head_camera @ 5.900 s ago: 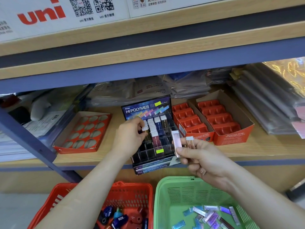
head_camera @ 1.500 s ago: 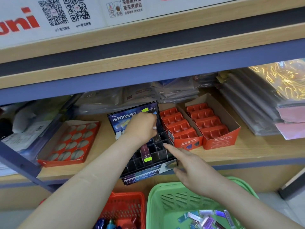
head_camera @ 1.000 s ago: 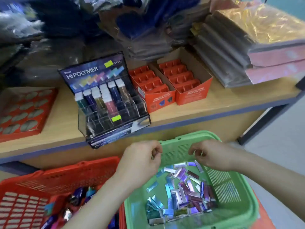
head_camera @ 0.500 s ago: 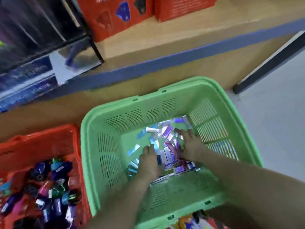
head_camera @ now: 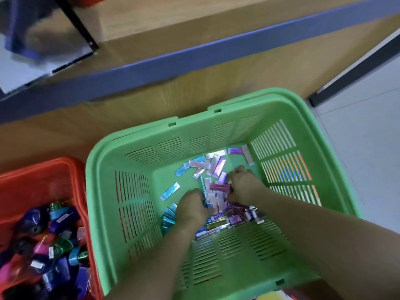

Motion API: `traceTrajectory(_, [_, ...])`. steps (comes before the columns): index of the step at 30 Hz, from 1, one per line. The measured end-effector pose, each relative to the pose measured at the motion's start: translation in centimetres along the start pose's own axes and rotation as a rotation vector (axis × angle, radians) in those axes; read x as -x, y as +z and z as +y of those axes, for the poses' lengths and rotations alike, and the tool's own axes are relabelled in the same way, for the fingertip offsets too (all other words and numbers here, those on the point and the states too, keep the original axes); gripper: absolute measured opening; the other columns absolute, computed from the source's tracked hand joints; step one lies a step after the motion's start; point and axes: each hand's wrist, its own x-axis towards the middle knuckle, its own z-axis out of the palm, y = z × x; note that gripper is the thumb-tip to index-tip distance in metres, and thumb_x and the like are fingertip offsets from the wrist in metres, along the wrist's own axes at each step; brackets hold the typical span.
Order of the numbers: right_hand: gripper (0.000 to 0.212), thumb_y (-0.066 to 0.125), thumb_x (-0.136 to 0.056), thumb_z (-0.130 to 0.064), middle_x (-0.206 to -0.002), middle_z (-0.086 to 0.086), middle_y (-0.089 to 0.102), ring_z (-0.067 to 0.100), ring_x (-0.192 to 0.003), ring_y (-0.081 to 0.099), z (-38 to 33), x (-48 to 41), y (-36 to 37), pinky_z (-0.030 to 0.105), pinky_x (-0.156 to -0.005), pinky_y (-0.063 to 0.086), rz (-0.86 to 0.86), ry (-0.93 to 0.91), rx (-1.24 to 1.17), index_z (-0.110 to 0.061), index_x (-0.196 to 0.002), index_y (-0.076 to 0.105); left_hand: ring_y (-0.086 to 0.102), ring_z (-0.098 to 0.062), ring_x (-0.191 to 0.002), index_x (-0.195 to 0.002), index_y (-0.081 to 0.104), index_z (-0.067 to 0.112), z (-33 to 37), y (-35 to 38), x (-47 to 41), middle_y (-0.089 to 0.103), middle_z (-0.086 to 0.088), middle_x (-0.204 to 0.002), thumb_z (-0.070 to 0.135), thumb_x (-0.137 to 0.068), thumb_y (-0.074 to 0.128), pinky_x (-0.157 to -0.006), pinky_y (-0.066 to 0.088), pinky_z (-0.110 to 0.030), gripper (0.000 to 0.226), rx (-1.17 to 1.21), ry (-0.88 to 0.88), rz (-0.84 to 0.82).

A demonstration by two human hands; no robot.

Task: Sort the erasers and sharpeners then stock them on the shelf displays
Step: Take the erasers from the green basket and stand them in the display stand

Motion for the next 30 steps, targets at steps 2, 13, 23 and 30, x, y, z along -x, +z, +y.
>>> traceTrajectory(2, [0.041,0.066,-0.085,-0.033,-0.118,0.009,0.054,0.029,-0.108,0.053,-0.3,0.2,0.4,0.036,-0.092,0.047,0.06,-0.046,0.037,-0.013,-0.119,0.054,0.062,-0.028,-0.088,-0.095,0.053,0.015,0.3,0.3,0.6,0.065,-0.007,-0.095,0.03,-0.078,0.074,-0.072,0.049,-0.033,0.031,-0.074,0.052,0.052])
traceTrajectory(13, [0.023,0.06,-0.093,-0.029,-0.107,0.011,0.054,0.028,-0.096,0.06,0.2,1.6,1.0,0.03,-0.079,0.044,-0.004,-0.065,-0.126,-0.011,-0.106,0.058,0.06,-0.022,-0.081,-0.083,0.058,0.017,-0.2,-0.7,0.5,0.064,-0.003,-0.086,0.026,-0.074,0.079,-0.067,0.045,-0.026,0.024,0.038,-0.004,-0.096])
traceTrajectory(23, [0.019,0.062,-0.09,-0.02,-0.066,0.005,0.056,0.013,-0.042,0.037,-2.7,2.9,-6.3,0.02,-0.038,0.026,-0.081,0.144,-0.86,-0.005,-0.096,0.071,0.06,-0.019,-0.075,-0.084,0.072,0.02,0.7,-8.1,2.9,0.068,-0.005,-0.089,0.008,-0.087,0.066,-0.069,0.044,-0.026,0.014,0.67,-0.023,0.035])
traceTrajectory(30, [0.012,0.056,-0.095,-0.022,-0.056,-0.003,0.049,0.006,-0.041,0.039,-9.2,9.0,-12.9,0.018,-0.036,0.026,-0.244,-0.1,-0.895,-0.012,-0.09,0.06,0.054,-0.015,-0.069,-0.102,0.072,0.015,0.9,-13.8,8.1,0.07,-0.007,-0.086,0.016,-0.09,0.064,-0.072,0.041,-0.031,0.015,0.946,0.094,-0.057])
